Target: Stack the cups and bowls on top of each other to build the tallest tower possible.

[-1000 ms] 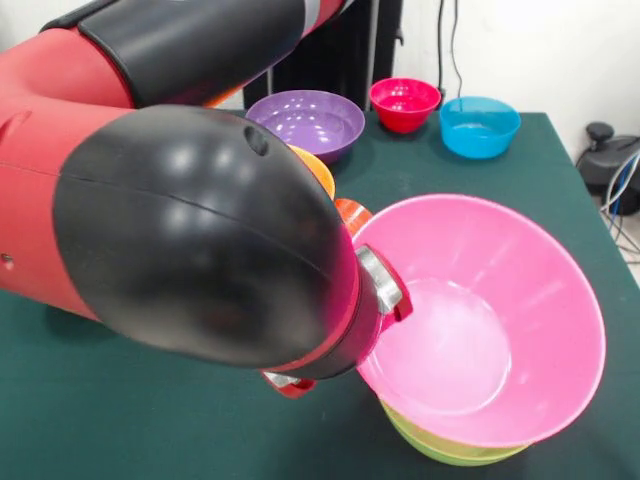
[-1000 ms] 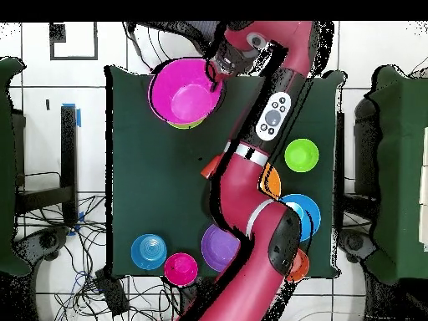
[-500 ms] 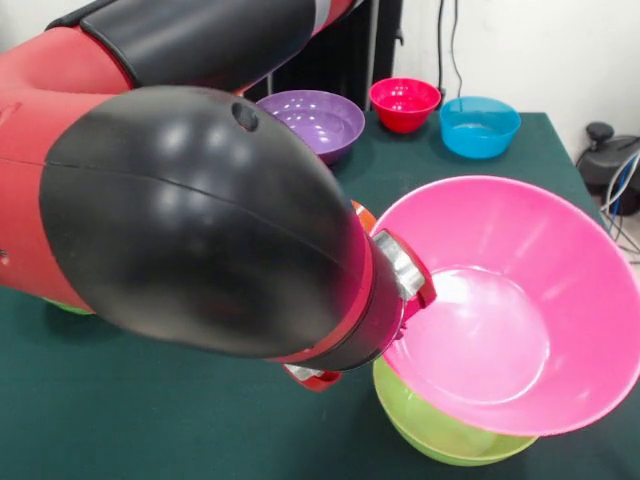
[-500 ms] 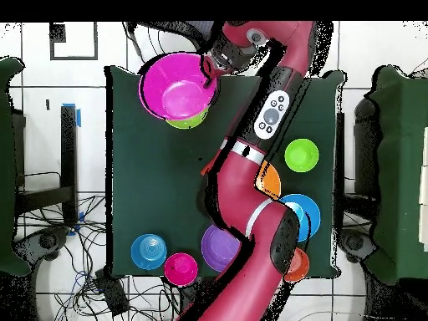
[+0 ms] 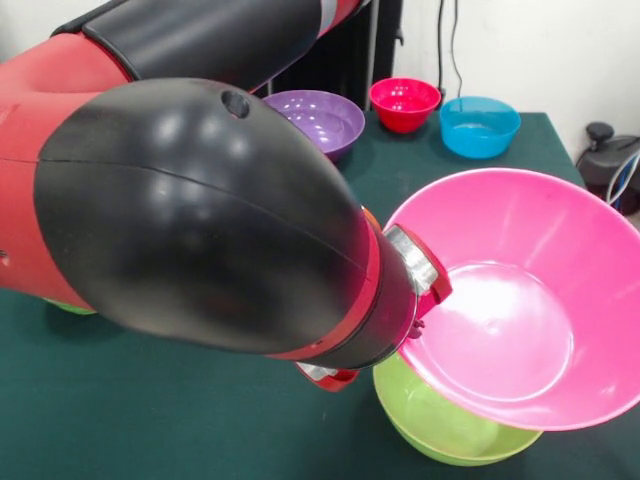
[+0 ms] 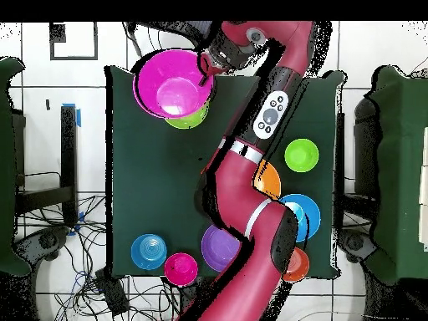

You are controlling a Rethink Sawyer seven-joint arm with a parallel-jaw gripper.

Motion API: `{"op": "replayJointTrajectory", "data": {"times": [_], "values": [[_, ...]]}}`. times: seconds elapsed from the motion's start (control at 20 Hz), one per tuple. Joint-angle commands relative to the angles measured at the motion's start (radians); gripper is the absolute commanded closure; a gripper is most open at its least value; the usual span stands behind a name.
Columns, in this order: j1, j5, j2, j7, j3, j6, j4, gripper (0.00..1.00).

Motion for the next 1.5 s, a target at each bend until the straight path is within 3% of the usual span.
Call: {"op": "replayJointTrajectory", "data": {"times": [0.05, 0.45, 1.1, 1.5], "values": [[-0.016, -0.054, 0.01, -0.188, -0.05, -0.059, -0.14, 1.0], [-0.015, -0.093, 0.001, -0.244, -0.075, -0.086, -0.127, 1.0], [-0.02, -0.061, 0.017, -0.358, -0.1, -0.206, -0.116, 1.0], [-0.022, -0.07, 0.026, -0.382, -0.1, -0.219, -0.117, 1.0]]}}
